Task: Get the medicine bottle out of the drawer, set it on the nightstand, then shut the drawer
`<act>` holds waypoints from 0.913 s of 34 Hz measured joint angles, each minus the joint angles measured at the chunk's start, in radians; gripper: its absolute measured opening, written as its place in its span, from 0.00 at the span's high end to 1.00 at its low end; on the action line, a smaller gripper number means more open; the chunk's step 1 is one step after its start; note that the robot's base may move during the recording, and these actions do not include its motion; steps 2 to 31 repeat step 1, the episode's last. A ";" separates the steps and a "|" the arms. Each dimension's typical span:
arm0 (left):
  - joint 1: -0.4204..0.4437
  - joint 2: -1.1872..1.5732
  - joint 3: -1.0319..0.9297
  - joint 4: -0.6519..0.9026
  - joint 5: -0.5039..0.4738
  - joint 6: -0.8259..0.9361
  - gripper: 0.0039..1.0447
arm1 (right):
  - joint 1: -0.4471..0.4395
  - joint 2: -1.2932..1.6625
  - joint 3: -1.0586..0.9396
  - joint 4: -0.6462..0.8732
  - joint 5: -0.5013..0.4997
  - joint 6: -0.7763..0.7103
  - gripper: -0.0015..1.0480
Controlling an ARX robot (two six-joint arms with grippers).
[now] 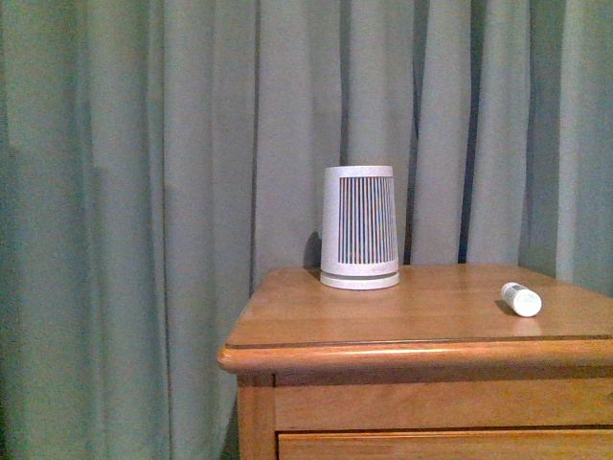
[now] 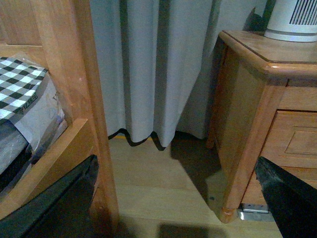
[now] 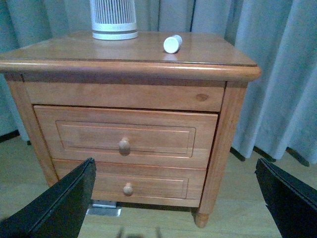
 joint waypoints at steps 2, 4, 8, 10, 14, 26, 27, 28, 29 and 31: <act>0.000 0.000 0.000 0.000 0.000 0.000 0.06 | 0.000 0.000 0.000 0.000 0.000 0.000 0.07; 0.000 0.000 0.000 0.000 0.000 0.000 0.06 | 0.000 0.000 0.000 0.000 0.000 0.000 0.07; 0.000 0.000 0.000 0.000 0.000 0.000 0.06 | 0.000 0.000 0.000 0.000 0.000 0.000 0.07; 0.000 0.000 0.000 0.000 0.000 0.000 0.06 | 0.000 0.000 0.000 0.000 0.000 0.000 0.07; 0.000 0.000 0.000 0.000 0.000 0.000 0.06 | 0.000 0.000 0.000 0.000 0.000 0.000 0.07; 0.000 0.000 0.000 0.000 0.000 0.000 0.06 | 0.000 0.000 0.000 0.000 0.000 0.000 0.07; 0.000 0.000 0.000 0.000 0.000 0.000 0.06 | 0.000 0.000 0.000 0.000 0.000 0.000 0.07; 0.000 0.000 0.000 0.000 0.000 0.000 0.06 | 0.000 0.000 0.000 0.000 0.000 0.000 0.07; 0.000 0.000 0.000 0.000 0.000 0.000 0.06 | 0.000 0.000 0.000 0.000 0.000 0.000 0.07; 0.000 0.000 0.000 0.000 0.000 0.000 0.06 | 0.000 0.000 0.000 0.000 0.000 0.000 0.07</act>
